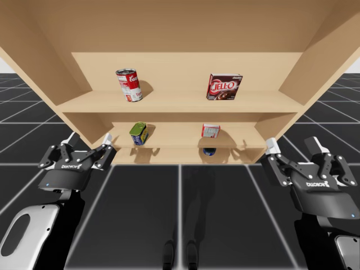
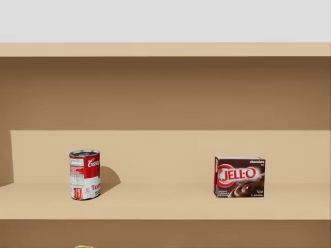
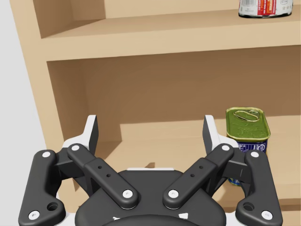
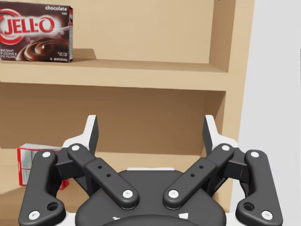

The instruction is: Retrieve the soup can from the shelves.

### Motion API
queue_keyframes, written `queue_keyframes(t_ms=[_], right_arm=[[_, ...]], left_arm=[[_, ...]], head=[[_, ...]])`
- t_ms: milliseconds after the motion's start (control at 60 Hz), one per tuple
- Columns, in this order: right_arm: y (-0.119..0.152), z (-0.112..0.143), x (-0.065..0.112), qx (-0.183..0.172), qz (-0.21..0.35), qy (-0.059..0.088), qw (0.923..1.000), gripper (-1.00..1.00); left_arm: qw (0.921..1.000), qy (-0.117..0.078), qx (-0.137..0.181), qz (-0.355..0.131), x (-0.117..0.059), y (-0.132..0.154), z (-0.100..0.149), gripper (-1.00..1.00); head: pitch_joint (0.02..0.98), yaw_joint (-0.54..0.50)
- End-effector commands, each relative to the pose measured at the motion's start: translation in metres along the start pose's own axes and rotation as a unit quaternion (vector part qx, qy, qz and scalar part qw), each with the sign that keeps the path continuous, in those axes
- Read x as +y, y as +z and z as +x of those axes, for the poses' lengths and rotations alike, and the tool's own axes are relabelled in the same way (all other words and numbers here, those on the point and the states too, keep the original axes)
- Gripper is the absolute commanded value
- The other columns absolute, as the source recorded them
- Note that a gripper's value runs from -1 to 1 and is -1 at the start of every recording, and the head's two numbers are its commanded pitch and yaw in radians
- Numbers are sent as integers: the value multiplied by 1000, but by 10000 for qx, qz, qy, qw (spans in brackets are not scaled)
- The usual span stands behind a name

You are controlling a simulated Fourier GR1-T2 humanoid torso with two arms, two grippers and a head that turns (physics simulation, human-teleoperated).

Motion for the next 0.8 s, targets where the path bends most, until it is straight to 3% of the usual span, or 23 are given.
queue_keyframes(t_ms=[17, 217, 567, 800], right_arm=[[2, 1, 0, -103, -165, -123, 9997, -1000], [0, 1, -3, -79, -83, -104, 9999, -1000], [-1, -1, -3, -43, -45, 9, 10000, -1000], [0, -2, -3, 7, 38, 62, 10000, -1000]], left_arm=[[10000, -6, -8, 3, 0, 0, 0, -1000], [10000, -30, -15, -6, 0, 0, 1, -1000], [10000, 13, -54, -34, 2, 3, 4, -1000], [9998, 120, -44, -151, -7, 12, 18, -1000]], head=[[99, 4], [127, 30], [212, 241], [222, 265]])
